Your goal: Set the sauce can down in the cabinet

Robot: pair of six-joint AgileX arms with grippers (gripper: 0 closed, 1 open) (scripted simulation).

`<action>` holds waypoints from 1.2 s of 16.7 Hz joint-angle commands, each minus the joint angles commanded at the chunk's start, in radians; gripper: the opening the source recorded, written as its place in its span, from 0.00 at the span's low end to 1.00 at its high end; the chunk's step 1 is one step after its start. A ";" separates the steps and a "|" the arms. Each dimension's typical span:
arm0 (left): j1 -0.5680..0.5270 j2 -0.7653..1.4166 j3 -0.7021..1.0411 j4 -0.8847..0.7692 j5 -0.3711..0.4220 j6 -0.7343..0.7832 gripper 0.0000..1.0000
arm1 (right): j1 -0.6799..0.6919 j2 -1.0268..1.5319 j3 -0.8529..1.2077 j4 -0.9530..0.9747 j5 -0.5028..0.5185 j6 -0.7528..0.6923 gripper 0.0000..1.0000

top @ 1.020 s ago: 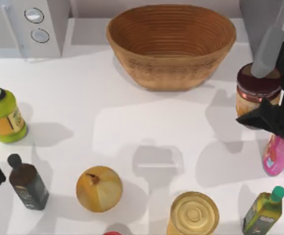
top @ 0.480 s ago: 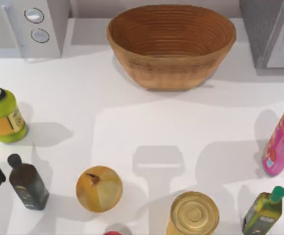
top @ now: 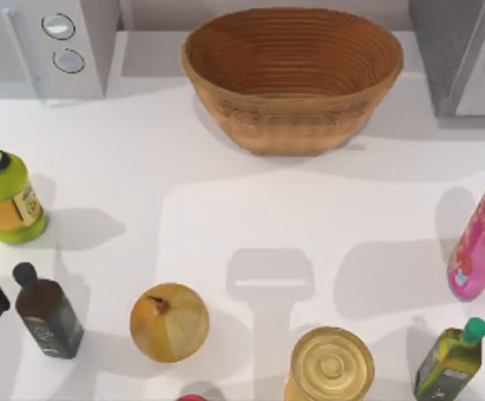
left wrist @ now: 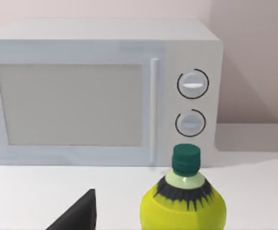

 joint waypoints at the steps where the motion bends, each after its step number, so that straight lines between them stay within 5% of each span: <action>1: 0.000 0.000 0.000 0.000 0.000 0.000 1.00 | -0.002 -0.043 -0.032 0.022 0.011 0.021 0.00; 12: 0.000 0.000 0.000 0.000 0.000 0.000 1.00 | 0.003 -0.091 -0.072 0.042 0.030 0.058 0.00; 20: 0.000 0.000 0.000 0.000 0.000 0.000 1.00 | 0.061 0.245 0.361 -0.101 0.068 0.067 0.00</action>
